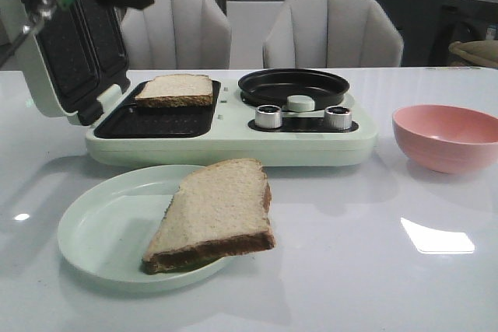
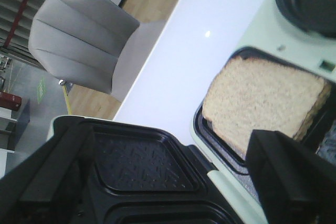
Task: Make breakfast with bread and shrimp
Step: 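Raise the left gripper away from the press, then reach the right gripper to the remaining bread slice and grasp, then lift the bread with the right gripper over the press well, then lay the bread onto the first slice and open right gripper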
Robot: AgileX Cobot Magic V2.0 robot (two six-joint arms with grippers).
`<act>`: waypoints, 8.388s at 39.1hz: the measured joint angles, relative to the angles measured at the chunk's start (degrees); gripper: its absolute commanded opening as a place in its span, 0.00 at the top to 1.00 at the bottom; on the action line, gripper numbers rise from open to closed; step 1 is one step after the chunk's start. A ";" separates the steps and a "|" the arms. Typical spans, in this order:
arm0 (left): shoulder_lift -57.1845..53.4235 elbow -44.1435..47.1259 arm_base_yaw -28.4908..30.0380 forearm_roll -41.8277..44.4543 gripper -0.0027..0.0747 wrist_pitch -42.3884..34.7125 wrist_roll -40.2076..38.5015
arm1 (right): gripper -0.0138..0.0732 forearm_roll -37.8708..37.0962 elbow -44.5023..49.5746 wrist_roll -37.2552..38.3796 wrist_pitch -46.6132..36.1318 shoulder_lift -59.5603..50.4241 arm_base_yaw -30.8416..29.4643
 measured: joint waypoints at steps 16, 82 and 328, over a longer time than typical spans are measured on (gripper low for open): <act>-17.96 0.09 -4.83 -22.43 0.17 11.29 0.00 | 0.68 0.00 0.00 0.00 0.00 0.00 0.00; -93.25 54.35 -3.03 -47.21 0.17 10.36 -0.09 | 0.68 0.00 -5.27 0.74 -1.89 2.74 0.00; -93.25 54.44 -3.03 -47.30 0.17 10.56 -0.13 | 0.15 75.66 -101.92 -52.94 32.14 126.21 20.05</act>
